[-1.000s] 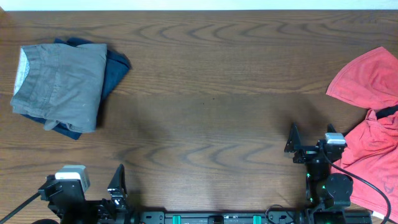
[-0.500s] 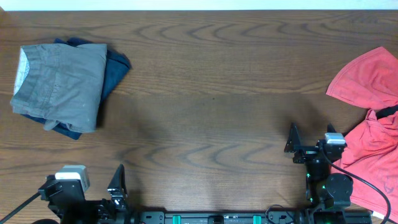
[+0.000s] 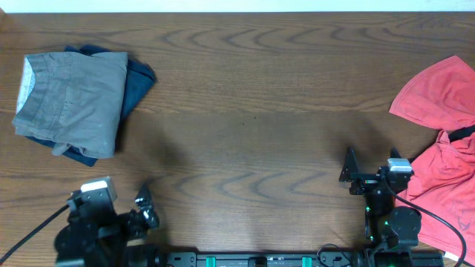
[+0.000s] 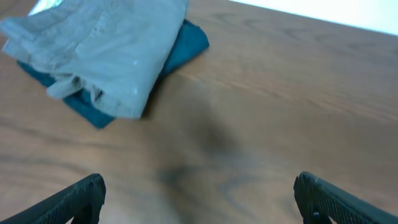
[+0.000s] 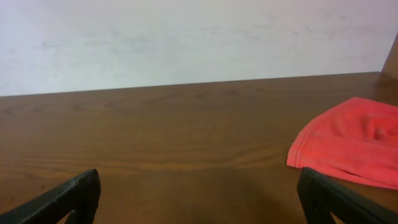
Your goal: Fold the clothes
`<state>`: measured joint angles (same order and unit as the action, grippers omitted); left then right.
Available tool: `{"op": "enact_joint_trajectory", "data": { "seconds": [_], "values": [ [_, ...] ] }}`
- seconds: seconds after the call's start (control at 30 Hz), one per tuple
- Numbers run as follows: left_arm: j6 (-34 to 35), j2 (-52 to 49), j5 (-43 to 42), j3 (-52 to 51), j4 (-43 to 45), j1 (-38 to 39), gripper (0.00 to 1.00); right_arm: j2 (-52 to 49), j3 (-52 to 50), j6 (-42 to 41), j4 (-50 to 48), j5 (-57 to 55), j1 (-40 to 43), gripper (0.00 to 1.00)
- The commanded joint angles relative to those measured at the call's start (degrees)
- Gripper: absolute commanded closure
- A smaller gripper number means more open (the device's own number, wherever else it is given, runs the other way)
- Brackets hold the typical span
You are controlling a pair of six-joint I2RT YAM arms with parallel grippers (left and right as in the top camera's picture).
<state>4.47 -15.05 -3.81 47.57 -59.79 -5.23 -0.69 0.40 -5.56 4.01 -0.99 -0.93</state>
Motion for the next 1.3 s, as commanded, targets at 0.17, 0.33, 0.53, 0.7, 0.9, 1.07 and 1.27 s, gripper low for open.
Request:
{"op": "enact_joint_trajectory", "data": {
  "seconds": [0.17,0.33,0.53,0.7,0.9,1.07,1.27],
  "values": [
    [0.4,11.0,0.8,-18.3,15.1,-0.3,0.02,0.4,-0.1,0.7,0.3,0.4,0.6,0.01],
    [0.5,14.8,0.4,-28.6,28.6,-0.3,0.02,0.4,-0.1,0.7,0.3,0.4,0.6,0.01],
    [0.5,15.0,0.4,-39.4,51.2,-0.2,0.02,0.4,-0.1,0.7,0.3,0.4,0.6,0.01],
    [0.4,15.0,0.6,-47.3,67.6,-0.1,0.02,0.4,-0.1,0.7,0.3,0.4,0.6,0.01],
    [0.4,15.0,0.0,-47.3,60.0,0.6,0.02,0.4,-0.1,0.7,0.3,0.4,0.6,0.01],
    [2.0,15.0,-1.7,-47.3,56.2,2.0,0.02,0.4,-0.1,0.7,0.3,0.4,0.6,0.01],
    [2.0,14.9,-1.7,-47.3,56.2,2.1,0.02,0.4,-0.1,0.7,0.3,0.4,0.6,0.01]
  ]
}}
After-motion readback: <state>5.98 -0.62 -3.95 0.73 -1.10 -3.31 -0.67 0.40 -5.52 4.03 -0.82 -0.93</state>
